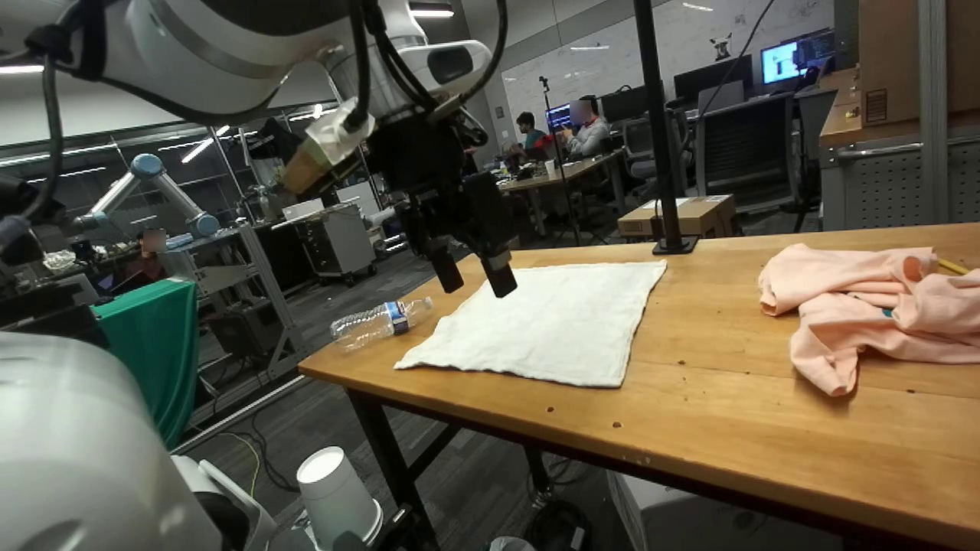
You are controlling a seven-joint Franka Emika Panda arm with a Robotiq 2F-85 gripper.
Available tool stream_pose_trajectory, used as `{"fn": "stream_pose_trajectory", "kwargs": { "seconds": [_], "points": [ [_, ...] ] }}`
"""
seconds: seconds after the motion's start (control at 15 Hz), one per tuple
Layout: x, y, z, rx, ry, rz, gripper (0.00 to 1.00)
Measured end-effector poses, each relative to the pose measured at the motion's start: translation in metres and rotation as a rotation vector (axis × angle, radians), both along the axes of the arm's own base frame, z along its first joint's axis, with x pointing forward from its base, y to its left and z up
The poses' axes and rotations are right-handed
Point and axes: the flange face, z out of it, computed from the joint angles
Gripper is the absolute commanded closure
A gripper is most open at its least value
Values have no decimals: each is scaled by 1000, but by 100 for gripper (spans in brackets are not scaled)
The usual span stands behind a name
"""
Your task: Fold the towel into a triangle twice
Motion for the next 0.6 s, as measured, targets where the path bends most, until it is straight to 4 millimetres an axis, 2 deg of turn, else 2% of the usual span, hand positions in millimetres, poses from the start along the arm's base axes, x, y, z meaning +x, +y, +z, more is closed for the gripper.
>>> {"fn": "stream_pose_trajectory", "kwargs": {
  "seconds": [0.33,0.6],
  "points": [
    [19,8,4,3,-79,61,0],
    [44,17,11,10,-167,105,0]
  ]
}}
